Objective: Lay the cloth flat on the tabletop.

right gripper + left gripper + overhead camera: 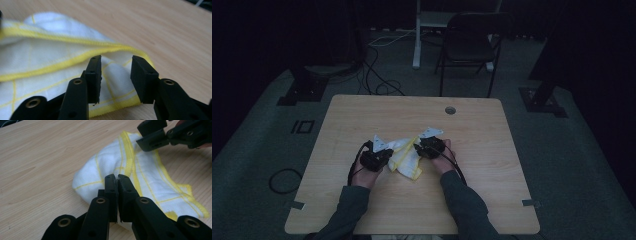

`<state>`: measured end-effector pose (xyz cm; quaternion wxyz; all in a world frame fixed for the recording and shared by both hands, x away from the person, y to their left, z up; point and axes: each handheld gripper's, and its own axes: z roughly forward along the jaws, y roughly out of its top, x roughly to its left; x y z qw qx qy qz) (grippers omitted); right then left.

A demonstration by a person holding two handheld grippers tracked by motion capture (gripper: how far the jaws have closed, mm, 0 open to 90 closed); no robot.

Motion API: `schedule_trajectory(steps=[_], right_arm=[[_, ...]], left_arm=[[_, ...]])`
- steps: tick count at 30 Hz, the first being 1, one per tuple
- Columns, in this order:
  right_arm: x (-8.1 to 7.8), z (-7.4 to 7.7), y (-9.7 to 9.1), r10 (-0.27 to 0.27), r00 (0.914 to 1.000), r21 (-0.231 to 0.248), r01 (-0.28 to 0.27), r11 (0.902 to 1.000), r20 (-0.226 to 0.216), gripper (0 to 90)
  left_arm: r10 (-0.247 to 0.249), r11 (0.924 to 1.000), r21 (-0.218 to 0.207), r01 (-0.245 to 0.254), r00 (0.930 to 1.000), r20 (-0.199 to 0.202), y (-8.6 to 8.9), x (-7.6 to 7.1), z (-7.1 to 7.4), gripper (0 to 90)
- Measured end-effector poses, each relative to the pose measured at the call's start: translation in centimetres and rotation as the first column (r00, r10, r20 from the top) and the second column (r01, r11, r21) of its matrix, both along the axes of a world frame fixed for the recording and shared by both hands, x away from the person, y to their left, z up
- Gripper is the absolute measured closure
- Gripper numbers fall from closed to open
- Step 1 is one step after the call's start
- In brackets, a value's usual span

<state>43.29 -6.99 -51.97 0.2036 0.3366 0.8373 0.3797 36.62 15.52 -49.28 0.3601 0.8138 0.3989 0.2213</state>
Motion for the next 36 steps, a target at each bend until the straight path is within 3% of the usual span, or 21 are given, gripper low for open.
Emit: schedule_trajectory(steps=[1, 4, 7, 18, 23, 29, 36], right_arm=[[0.1, -0.2, 0.0, 0.003, 1.0000, -0.013, -0.003, 0.9999, -0.006, 60.8], [0.2, -0.4, -0.1, 0.008, 0.9996, -0.022, -0.008, 0.9997, -0.027, 77.8], [-0.3, -0.3, -0.3, 0.016, 0.9998, -0.021, -0.016, 0.9997, -0.013, 85.3], [-3.2, 0.8, -2.2, 0.051, 0.9974, -0.024, -0.050, 0.9985, 0.052, 86.7], [-4.0, 1.2, -3.7, 0.022, 0.9966, -0.008, -0.022, 0.9997, 0.080, 87.3], [-5.3, 1.4, -5.0, 0.017, 0.9952, 0.014, -0.018, 0.9997, 0.096, 87.4], [-7.4, 0.7, -5.1, 0.049, 0.9944, 0.022, -0.051, 0.9985, 0.094, 86.8]], left_arm=[[0.003, 1.0000, -0.003, -0.003, 1.0000, 0.001, 0.1, 0.0, 0.0, 87.2], [0.017, 0.9999, -0.004, -0.017, 0.9999, 0.001, 0.4, 0.1, -0.1, 87.4], [0.037, 0.9992, -0.011, -0.037, 0.9993, -0.003, 0.9, 0.2, -0.2, 87.6], [0.120, 0.9921, -0.032, -0.121, 0.9924, -0.023, 3.2, 0.6, -0.4, 88.4], [0.158, 0.9860, -0.047, -0.160, 0.9864, -0.047, 4.3, 0.7, -0.7, 88.7], [0.167, 0.9836, -0.054, -0.172, 0.9827, -0.080, 5.0, 0.5, -1.7, 88.9], [0.168, 0.9844, -0.033, -0.173, 0.9781, -0.123, 5.2, 0.3, -3.0, 88.5]])
